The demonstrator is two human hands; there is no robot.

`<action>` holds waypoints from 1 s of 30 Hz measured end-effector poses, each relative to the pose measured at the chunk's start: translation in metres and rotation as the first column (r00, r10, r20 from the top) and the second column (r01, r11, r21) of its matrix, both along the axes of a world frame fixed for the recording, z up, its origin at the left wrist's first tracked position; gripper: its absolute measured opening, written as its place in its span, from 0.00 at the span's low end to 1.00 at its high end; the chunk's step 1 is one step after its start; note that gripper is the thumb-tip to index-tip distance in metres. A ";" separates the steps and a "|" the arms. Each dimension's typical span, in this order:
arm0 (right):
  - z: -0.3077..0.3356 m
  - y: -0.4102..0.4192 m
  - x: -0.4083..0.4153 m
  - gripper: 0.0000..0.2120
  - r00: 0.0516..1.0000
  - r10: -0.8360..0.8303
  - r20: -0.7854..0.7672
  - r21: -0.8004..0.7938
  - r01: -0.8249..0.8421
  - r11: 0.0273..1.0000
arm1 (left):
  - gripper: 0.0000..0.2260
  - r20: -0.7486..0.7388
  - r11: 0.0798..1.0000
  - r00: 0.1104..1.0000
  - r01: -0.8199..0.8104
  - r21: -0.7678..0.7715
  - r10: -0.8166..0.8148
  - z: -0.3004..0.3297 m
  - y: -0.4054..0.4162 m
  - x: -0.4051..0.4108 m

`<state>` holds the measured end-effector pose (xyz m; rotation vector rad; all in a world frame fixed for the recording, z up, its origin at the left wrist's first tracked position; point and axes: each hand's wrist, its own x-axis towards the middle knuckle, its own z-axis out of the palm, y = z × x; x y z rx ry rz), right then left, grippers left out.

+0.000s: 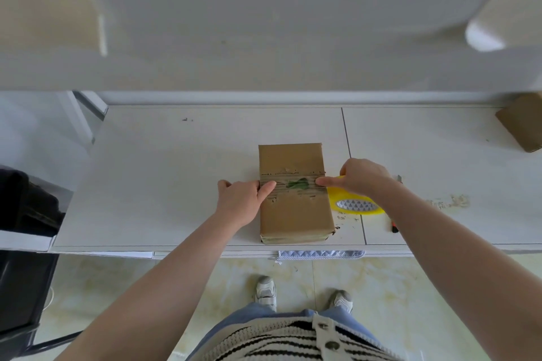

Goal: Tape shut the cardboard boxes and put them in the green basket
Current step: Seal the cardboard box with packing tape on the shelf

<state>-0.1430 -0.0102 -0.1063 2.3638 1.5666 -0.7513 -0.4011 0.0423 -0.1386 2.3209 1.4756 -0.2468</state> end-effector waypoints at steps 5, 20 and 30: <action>-0.002 0.000 -0.004 0.37 1.000 -0.001 0.022 -0.004 0.001 1.000 | 0.27 0.254 0.838 0.963 -0.212 0.503 0.092 0.016 -0.013 0.020; -0.002 -0.001 -0.006 0.37 0.999 -0.026 0.025 0.012 0.025 1.000 | 0.33 0.001 0.967 0.996 0.082 0.241 -0.085 -0.006 -0.014 0.076; 0.057 0.006 -0.014 0.28 0.944 0.174 -0.281 0.098 -0.152 0.983 | 0.32 0.335 0.995 0.941 0.014 0.100 -0.046 -0.002 0.000 0.020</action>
